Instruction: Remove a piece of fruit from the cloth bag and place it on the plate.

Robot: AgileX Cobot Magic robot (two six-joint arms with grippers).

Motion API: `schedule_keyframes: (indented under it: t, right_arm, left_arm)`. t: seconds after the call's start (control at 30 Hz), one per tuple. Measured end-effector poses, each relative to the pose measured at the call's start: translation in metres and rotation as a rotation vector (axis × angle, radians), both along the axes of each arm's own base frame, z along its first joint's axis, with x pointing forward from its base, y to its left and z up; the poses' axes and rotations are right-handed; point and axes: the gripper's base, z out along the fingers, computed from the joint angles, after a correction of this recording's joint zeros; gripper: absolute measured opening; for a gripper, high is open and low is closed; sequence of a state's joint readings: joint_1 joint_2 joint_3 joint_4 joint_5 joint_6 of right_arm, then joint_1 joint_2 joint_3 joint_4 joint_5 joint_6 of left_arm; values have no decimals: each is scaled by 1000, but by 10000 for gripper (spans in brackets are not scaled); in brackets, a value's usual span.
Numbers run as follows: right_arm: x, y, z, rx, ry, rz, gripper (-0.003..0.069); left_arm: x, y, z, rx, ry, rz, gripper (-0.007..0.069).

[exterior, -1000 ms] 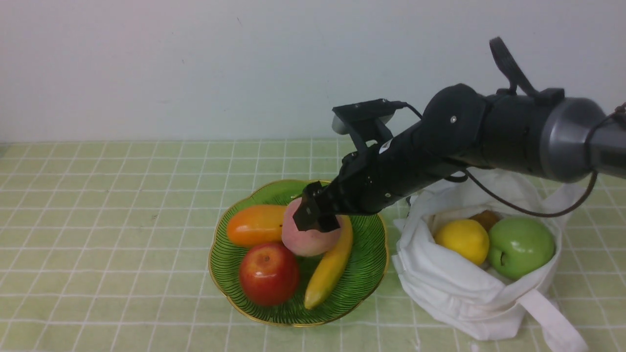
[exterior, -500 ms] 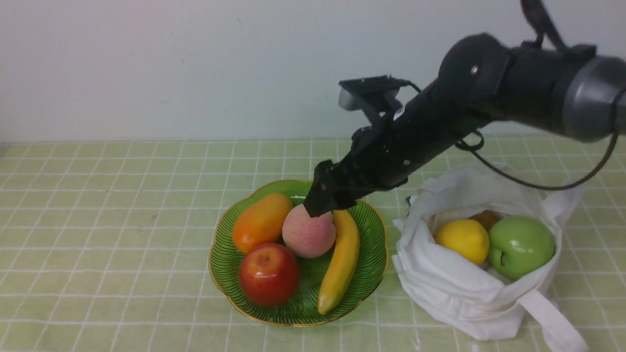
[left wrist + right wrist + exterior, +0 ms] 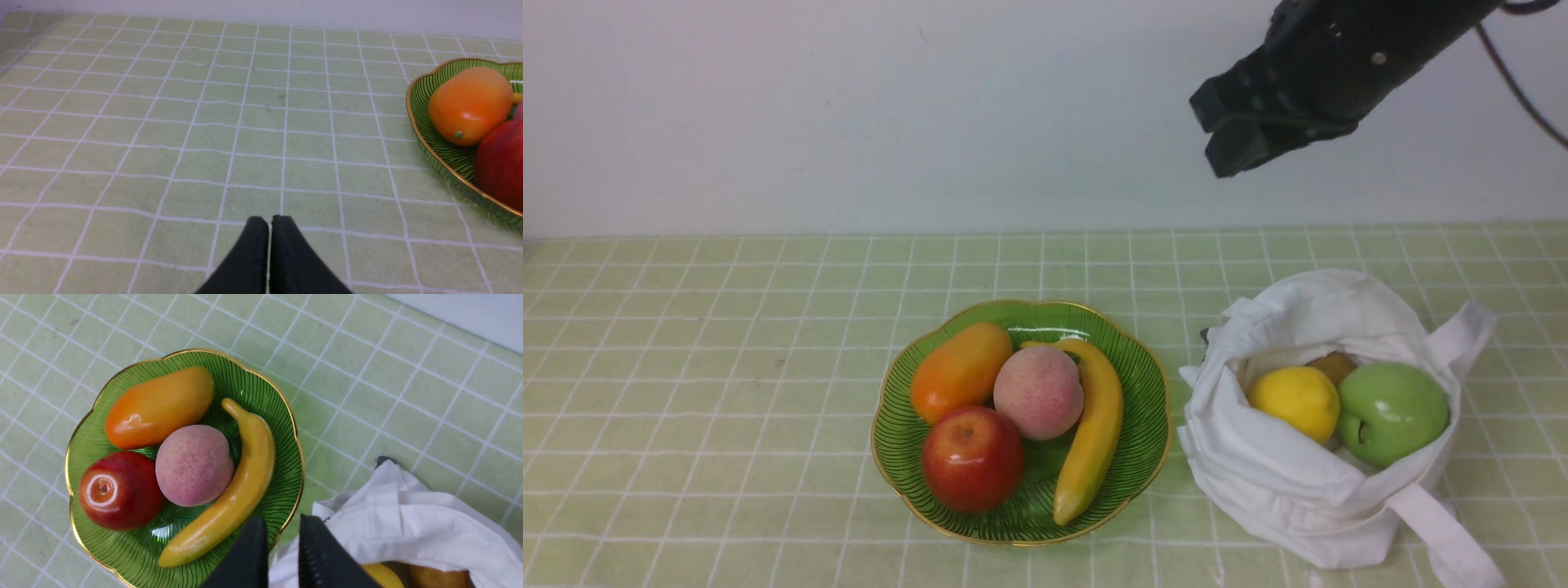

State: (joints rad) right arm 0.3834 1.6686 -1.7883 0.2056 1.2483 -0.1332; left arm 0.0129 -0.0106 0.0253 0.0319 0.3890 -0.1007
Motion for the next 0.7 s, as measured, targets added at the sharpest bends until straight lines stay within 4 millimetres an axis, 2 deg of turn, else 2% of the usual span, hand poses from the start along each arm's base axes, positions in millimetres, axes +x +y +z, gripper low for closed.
schedule_keyframes:
  t: [0.07,0.2,0.23,0.27,0.33,0.47,0.53,0.57,0.67,0.7]
  right_arm:
    - [-15,-7,10,4,-19,-9,16]
    - [-61,-26,32,24,-72,-17,-12]
    - [-84,-36,35,27,-84,-17,-13]
    - [-90,-38,39,31,-97,-18,-13]
    - [-123,-52,36,28,-108,-20,-14]
    - [-176,-76,20,13,-150,-33,-14]
    - [-197,-88,-1,22,-225,-53,-14]
    - [-199,-89,1,30,-247,-56,-14]
    - [-223,-102,-38,72,-419,-87,-14]
    - [-225,-103,-43,79,-441,-91,-14]
  left_arm:
    - [0,0,0,0,0,0,-8]
    - [0,0,0,0,0,0,-8]
    - [0,0,0,0,0,0,-8]
    - [0,0,0,0,0,0,-8]
    - [0,0,0,0,0,0,-8]
    - [0,0,0,0,0,0,-8]
    - [0,0,0,0,0,0,-8]
    - [0,0,0,0,0,0,-8]
    - [0,0,0,0,0,0,-8]
    - [0,0,0,0,0,0,-8]
